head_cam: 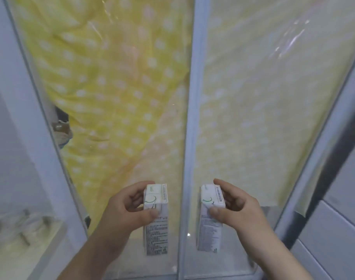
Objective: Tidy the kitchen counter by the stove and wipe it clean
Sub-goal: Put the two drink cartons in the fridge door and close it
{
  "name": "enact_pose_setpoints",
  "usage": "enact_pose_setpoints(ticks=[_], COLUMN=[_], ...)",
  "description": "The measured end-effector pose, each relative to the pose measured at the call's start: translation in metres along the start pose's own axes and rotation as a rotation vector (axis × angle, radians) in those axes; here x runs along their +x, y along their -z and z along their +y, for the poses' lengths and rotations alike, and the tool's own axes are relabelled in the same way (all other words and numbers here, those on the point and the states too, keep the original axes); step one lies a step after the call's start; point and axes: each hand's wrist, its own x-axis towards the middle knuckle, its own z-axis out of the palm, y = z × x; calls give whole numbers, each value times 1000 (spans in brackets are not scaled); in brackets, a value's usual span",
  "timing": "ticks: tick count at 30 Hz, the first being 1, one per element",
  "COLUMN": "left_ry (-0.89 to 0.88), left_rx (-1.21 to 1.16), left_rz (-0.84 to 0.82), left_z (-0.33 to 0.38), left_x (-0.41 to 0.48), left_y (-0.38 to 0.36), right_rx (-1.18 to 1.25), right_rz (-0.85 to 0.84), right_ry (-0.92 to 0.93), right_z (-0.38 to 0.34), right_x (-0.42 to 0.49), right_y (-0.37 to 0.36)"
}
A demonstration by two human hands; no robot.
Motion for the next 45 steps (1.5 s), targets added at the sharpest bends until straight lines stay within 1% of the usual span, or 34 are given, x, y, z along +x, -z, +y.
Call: enact_pose_setpoints(ticks=[6,13,16,24,29,35,39,42,44,45], left_ry=[-16,-8,-10,35,88,99,77,5,-29,-13], left_rx=[-56,-123,-148,-289,-350,-373,-401,-388,-400,-406], left_rz=[-255,-544,-662,-894,-1061,-1172,-1206,-1224,-1290,-1319], left_z=[-8,-29,-41,-60,-67,-69,-75,-79,-82,-83], left_x=[51,113,143,248,311,362,381,392,395,396], left_y=[-116,-225,-271,-397,-473,-546,-572,-582,-586,-587], right_rx=[-10,-50,-54,-138,-181,-209,-218,-220,-216,-213], right_rz=[267,504,595,823,928,1004,1053,1080,1098,1105], right_ry=[40,52,64,90,99,76,83,84,82,80], right_z=[-15,-22,-24,-41,-51,-63,-70,-72,-72,-72], right_x=[-37,-56,-52,-3,33,67,76,79,80,81], right_y=[112,197,229,307,346,382,394,400,401,401])
